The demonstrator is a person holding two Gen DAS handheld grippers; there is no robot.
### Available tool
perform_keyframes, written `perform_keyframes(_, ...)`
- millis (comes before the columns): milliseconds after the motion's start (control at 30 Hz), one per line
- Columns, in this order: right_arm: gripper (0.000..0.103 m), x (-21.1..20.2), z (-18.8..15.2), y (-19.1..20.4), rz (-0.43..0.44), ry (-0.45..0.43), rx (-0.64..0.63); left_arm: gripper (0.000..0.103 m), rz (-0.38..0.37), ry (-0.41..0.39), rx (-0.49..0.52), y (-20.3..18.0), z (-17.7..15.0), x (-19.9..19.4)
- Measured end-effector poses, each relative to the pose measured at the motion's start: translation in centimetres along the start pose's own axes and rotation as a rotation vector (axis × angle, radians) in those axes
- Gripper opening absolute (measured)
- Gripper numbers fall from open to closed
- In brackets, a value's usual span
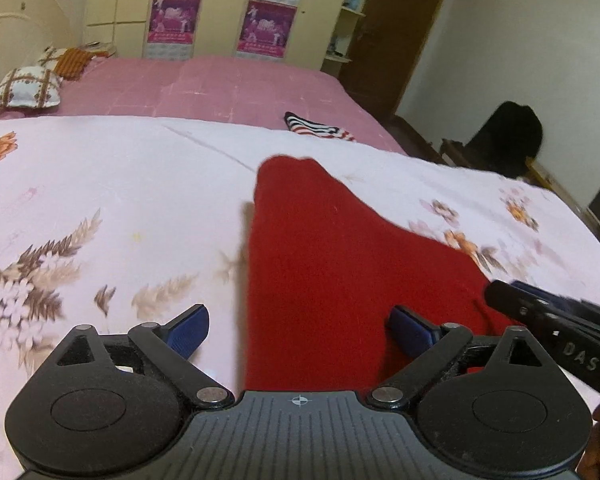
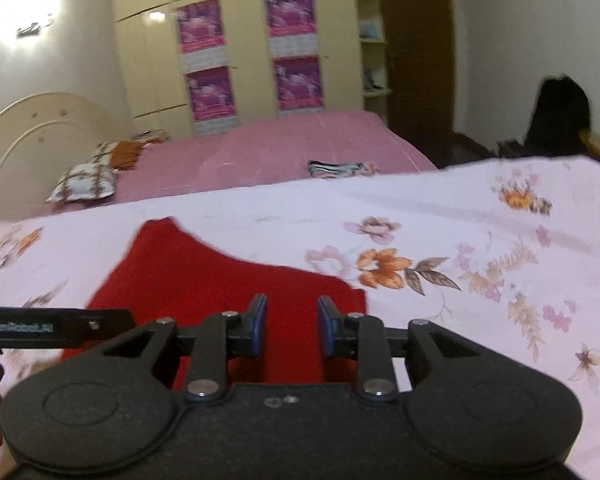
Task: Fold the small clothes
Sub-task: 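Open both grippers and hold them above the folded sweater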
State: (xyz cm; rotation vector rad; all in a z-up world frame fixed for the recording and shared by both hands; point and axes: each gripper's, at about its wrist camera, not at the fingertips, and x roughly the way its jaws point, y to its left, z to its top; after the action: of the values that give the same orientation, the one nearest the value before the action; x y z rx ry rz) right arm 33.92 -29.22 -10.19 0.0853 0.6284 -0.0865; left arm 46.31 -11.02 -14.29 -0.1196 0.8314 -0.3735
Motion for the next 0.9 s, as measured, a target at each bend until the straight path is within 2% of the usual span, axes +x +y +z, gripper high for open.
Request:
perform_keyframes(133, 0.028, 0.2, -1.2, 1.1, -0.015, 0.040, -0.051, 0.096, 0.017, 0.010, 0.021, -0.6, -0.6, 0.3)
perform_keyframes(200, 0.028, 0.8, -2.0, 0.5, -0.028, 0.073, -0.027, 0.097, 0.016, 0.024, 0.013, -0.4, -0.7, 0.7)
perform_keyframes(233, 0.028, 0.9, -2.2, 0.3, -0.023, 0.077, -0.009, 0.101, 0.028, 0.020, 0.016, -0.5, -0.7, 0.8)
perform_keyframes(467, 0.029, 0.8, -2.9, 0.2, -0.021, 0.060, 0.024, 0.103, 0.048, 0.018, 0.025, -0.7, -1.2, 1.0)
perform_keyframes(633, 0.031, 0.5, -2.5, -0.2, -0.008, 0.079, 0.049, 0.103, 0.075, 0.011, 0.054, -1.3, -1.0, 0.3)
perform_keyframes(767, 0.035, -0.8, -2.1, -0.6, 0.000, 0.075, 0.084, 0.103, 0.093, -0.008, 0.093, -1.7, -1.2, -0.7)
perform_keyframes(900, 0.035, -2.6, -2.1, -0.6, 0.006, 0.051, 0.082, 0.103, 0.100, -0.022, 0.116, -2.1, -1.3, -2.1)
